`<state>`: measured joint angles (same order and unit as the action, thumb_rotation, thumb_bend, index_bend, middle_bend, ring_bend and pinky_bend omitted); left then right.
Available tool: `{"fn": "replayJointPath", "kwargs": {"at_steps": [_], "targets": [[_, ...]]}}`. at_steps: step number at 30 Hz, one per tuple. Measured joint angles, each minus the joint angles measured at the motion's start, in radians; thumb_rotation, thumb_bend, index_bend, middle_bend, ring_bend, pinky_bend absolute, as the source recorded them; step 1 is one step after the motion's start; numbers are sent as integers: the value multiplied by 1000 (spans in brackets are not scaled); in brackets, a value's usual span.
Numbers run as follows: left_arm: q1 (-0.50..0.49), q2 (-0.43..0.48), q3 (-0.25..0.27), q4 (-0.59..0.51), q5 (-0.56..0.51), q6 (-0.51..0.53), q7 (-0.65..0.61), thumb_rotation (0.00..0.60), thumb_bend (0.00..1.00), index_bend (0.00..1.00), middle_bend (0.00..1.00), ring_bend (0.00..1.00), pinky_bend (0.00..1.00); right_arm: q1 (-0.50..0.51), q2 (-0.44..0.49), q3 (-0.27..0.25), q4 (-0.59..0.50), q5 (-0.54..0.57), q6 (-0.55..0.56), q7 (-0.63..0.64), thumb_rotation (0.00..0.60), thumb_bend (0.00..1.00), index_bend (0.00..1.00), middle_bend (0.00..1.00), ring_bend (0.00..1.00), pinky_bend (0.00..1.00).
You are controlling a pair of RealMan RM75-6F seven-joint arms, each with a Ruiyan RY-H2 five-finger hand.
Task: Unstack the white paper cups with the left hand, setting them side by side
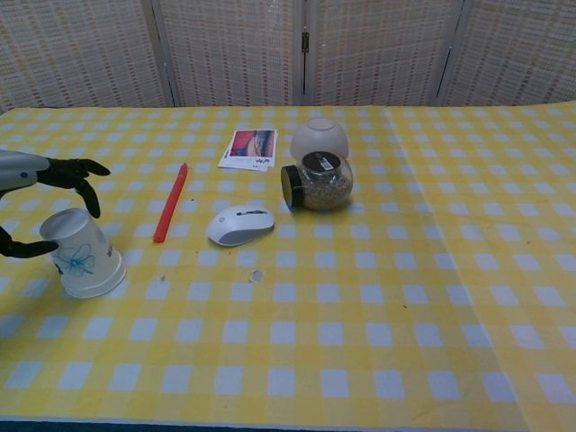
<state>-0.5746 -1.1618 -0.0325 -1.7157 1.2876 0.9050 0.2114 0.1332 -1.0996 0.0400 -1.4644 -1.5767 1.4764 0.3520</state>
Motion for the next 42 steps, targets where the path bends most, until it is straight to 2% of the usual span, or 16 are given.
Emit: {"fn": "replayJointPath", "kwargs": {"at_steps": [13, 23, 28, 42], "targets": [[1, 16, -3, -16, -1, 21, 0, 600, 427, 386, 75, 64, 0, -1, -4, 1, 8, 2, -1, 6, 600, 279, 108, 20, 77, 0], [16, 101, -18, -89, -13, 69, 0, 600, 427, 386, 85, 68, 0, -3, -7, 1, 19, 2, 1, 17, 600, 279, 108, 20, 77, 0], [16, 134, -17, -115, -21, 59, 6, 600, 427, 386, 96, 78, 0, -4, -10, 1, 25, 3, 3, 24, 600, 279, 109, 20, 77, 0], [60, 255, -57, -206, 11, 168, -62, 600, 427, 386, 102, 83, 0, -5, -12, 2, 27, 2, 5, 25, 600, 279, 108, 20, 76, 0]]}}
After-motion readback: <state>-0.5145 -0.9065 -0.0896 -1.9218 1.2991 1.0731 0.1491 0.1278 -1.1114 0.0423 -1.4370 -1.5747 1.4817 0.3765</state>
